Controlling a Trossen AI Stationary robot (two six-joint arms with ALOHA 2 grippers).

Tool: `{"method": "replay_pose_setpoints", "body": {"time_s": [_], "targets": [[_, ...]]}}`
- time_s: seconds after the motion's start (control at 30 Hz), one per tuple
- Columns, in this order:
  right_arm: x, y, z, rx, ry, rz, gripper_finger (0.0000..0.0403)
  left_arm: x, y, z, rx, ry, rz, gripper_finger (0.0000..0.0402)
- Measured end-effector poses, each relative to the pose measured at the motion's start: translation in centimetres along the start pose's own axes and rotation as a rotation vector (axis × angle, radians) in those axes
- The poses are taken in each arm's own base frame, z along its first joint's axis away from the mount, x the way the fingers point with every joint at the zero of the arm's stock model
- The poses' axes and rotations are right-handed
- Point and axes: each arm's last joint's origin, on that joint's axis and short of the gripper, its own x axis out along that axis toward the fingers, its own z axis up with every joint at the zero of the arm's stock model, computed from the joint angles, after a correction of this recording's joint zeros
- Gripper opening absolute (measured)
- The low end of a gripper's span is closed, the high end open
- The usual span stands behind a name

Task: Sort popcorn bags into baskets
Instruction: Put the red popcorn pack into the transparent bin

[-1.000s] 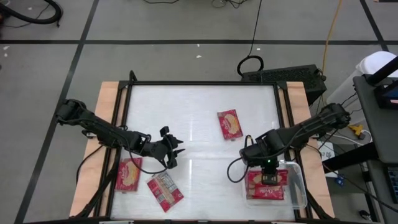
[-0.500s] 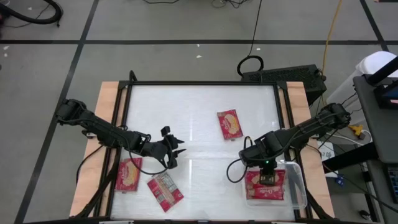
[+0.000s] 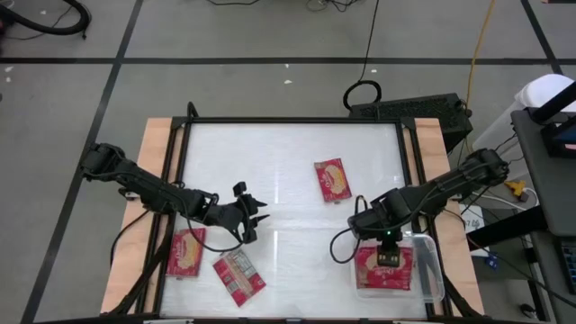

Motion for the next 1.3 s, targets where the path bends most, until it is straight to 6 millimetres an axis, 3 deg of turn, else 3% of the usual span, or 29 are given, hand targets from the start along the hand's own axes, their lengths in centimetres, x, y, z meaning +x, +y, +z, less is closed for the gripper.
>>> {"method": "replay_pose_setpoints", "body": {"time_s": [0.4, 0.63, 0.8, 1.1, 1.3], "targets": [[-3.9, 1.1, -1.4, -0.019, -0.168, -0.115, 0.0142, 0.0, 0.0, 0.1, -0.003, -0.007, 0.0, 0.0166], [-7.1, 1.8, -1.7, 0.1, -0.318, -0.134, 0.0141, 0.0, 0.0, 0.1, 0.014, -0.007, 0.0, 0.0166], [-8.6, 1.8, -1.7, 0.147, -0.5, -0.246, 0.0141, 0.0, 0.0, 0.1, 0.01, -0.009, -0.001, 0.0166], [-9.4, 1.3, 2.7, 0.088, -0.838, -0.534, 0.0141, 0.0, 0.0, 0.3, 0.011, -0.024, -0.006, 0.0166], [-8.9, -0.6, 8.0, 0.105, -0.832, -0.637, 0.0141, 0.0, 0.0, 0.3, 0.035, -0.025, -0.005, 0.0166]]}}
